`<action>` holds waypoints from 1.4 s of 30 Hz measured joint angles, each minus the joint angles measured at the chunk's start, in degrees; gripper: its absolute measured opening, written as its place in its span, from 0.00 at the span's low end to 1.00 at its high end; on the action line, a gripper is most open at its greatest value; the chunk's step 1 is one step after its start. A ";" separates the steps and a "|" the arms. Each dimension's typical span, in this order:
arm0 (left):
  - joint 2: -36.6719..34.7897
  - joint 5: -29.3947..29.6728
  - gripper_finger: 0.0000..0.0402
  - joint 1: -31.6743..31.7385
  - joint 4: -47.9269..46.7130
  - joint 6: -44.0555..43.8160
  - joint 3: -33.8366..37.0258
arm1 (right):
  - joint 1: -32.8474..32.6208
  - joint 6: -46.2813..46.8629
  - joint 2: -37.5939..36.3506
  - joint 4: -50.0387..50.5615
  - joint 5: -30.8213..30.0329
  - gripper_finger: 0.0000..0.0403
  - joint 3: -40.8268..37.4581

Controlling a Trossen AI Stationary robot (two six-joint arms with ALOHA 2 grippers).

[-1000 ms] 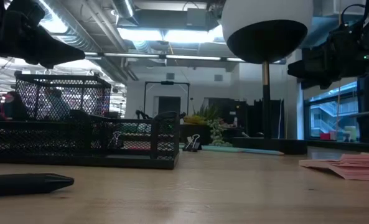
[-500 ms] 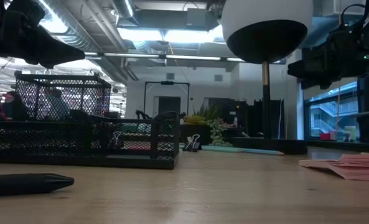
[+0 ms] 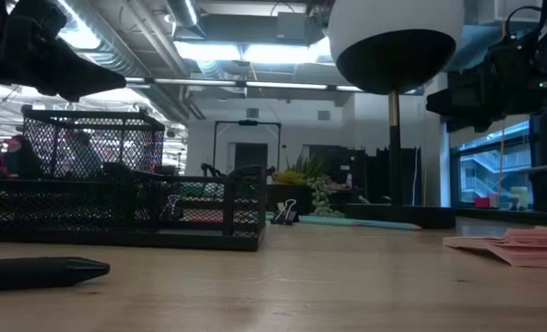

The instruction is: Pick and place office supplies into organizer

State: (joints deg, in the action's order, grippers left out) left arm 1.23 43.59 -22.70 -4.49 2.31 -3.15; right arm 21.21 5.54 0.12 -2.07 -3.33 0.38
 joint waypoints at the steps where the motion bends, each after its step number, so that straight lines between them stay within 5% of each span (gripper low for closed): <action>1: 0.00 0.01 0.15 -0.01 0.00 0.00 0.01 | -0.02 0.00 0.00 0.00 0.00 0.36 0.00; 23: -0.01 0.24 0.16 -0.02 0.00 5.92 0.01 | -0.01 0.00 0.02 -0.07 0.00 0.36 -0.01; 42: 0.00 -4.69 0.54 0.00 0.04 8.53 -0.01 | 0.00 0.02 0.01 -0.10 0.00 0.36 0.00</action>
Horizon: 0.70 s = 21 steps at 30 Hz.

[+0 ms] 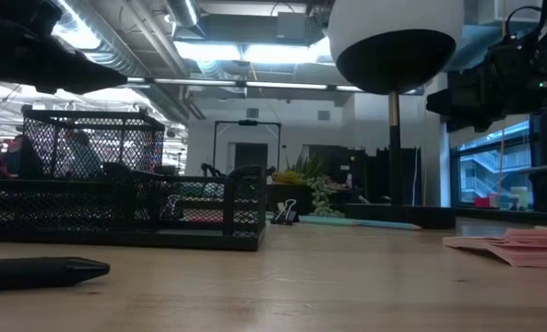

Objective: Pick and place office supplies into organizer
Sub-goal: Put the top binder clip into the desk organizer

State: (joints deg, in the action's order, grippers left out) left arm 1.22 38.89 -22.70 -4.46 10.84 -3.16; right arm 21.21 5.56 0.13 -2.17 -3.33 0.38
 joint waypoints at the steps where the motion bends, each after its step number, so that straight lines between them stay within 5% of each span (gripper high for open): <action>1: 0.01 0.04 0.55 0.00 -0.01 0.04 0.00 | -0.01 0.00 -0.01 0.00 0.00 0.36 0.00; 12: 2.46 14.82 0.55 0.36 0.31 -0.12 0.02 | -0.01 -4.21 0.01 -0.09 -0.04 0.36 0.00; 21: 15.29 14.20 0.54 9.84 9.74 -9.23 -2.60 | -0.02 -7.23 -0.01 -0.16 -0.04 0.36 -0.01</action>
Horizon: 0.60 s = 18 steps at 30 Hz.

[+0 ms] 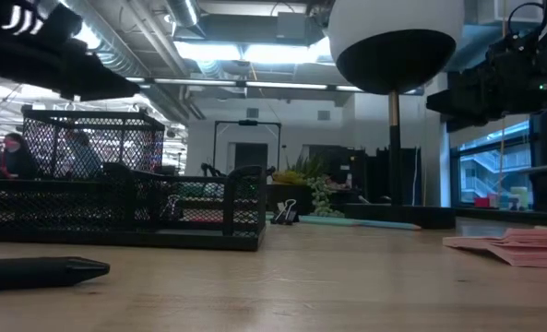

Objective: Pick and place office supplies into organizer
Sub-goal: Put the top binder clip into the desk organizer

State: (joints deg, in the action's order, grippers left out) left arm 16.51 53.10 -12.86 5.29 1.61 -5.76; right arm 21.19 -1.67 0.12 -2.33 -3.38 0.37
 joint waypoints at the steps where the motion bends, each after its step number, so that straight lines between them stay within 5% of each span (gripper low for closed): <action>1: 2.29 -1.20 0.53 1.47 0.07 -0.96 -1.11 | 0.00 0.62 0.00 0.00 0.02 0.36 0.01; 18: 43.39 -24.03 0.53 24.53 -22.32 -25.15 -26.31 | 0.02 4.41 0.02 0.26 0.04 0.36 0.00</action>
State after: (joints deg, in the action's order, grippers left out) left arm 59.90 29.07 11.67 -17.04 -23.54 -32.06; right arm 21.21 2.74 0.14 -2.07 -3.33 0.37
